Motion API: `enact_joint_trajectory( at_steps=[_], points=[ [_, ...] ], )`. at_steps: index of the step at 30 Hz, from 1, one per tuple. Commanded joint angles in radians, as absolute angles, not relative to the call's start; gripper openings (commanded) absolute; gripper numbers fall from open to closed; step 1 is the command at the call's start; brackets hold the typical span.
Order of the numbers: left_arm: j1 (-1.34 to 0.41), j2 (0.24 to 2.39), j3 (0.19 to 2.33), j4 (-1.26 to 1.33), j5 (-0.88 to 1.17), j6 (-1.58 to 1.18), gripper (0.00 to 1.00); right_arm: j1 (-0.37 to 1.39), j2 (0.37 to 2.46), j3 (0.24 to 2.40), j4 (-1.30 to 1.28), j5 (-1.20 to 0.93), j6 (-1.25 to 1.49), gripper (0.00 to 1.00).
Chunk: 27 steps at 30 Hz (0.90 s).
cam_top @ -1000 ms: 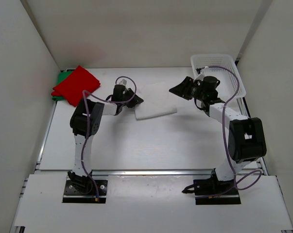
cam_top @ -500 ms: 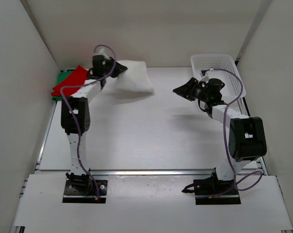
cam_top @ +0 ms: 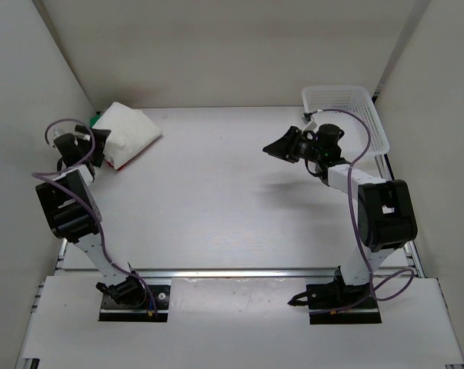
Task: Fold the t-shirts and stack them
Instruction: Put the neatly folded tshirt into the corner of the board with the left arm
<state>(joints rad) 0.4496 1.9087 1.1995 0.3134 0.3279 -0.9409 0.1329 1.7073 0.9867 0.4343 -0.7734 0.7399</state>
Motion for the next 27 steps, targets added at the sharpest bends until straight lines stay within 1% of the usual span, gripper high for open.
enact_joint_trajectory(
  at_steps=[1,3,8,9,10,11,12,15,17,18,20,23,25,27],
  points=[
    [0.472,1.798,1.054,0.397,0.333,-1.014,0.99,0.152,1.706,1.028,0.468,-0.802,0.727,0.46],
    [0.494,1.744,0.994,0.391,0.316,-1.008,0.99,0.161,1.703,1.028,0.468,-0.798,0.726,0.46],
    [0.505,1.632,0.864,0.252,0.209,-0.957,0.99,0.181,1.698,1.023,0.459,-0.766,0.719,0.47],
    [0.500,1.599,0.833,0.233,0.186,-0.922,0.99,0.189,1.703,1.020,0.450,-0.758,0.719,0.57],
    [0.488,1.580,0.812,0.221,0.164,-0.902,0.99,0.184,1.703,1.008,0.433,-0.740,0.721,0.61],
    [0.464,1.562,0.804,0.180,0.150,-0.885,0.99,0.193,1.700,1.014,0.420,-0.723,0.709,0.74],
    [0.442,1.551,0.801,0.142,0.137,-0.859,0.99,0.190,1.709,1.011,0.390,-0.712,0.701,0.99],
    [0.364,1.505,0.762,0.126,0.189,-0.841,0.98,0.212,1.721,1.028,0.335,-0.667,0.663,0.99],
    [0.322,1.452,0.698,0.126,0.244,-0.831,0.99,0.221,1.721,1.014,0.337,-0.661,0.661,0.99],
    [0.275,1.424,0.678,0.132,0.250,-0.816,0.98,0.222,1.718,1.014,0.354,-0.663,0.664,1.00],
    [0.230,1.317,0.608,0.126,0.210,-0.795,0.98,0.219,1.717,1.005,0.351,-0.666,0.666,0.99],
    [0.160,1.166,0.444,0.176,0.155,-0.761,0.99,0.210,1.726,0.991,0.382,-0.676,0.676,1.00],
    [0.112,1.114,0.414,0.174,0.111,-0.730,0.98,0.210,1.730,0.985,0.406,-0.690,0.687,0.99],
    [0.091,1.111,0.463,0.124,0.077,-0.694,0.99,0.213,1.736,0.977,0.414,-0.710,0.690,0.99]
  ],
)
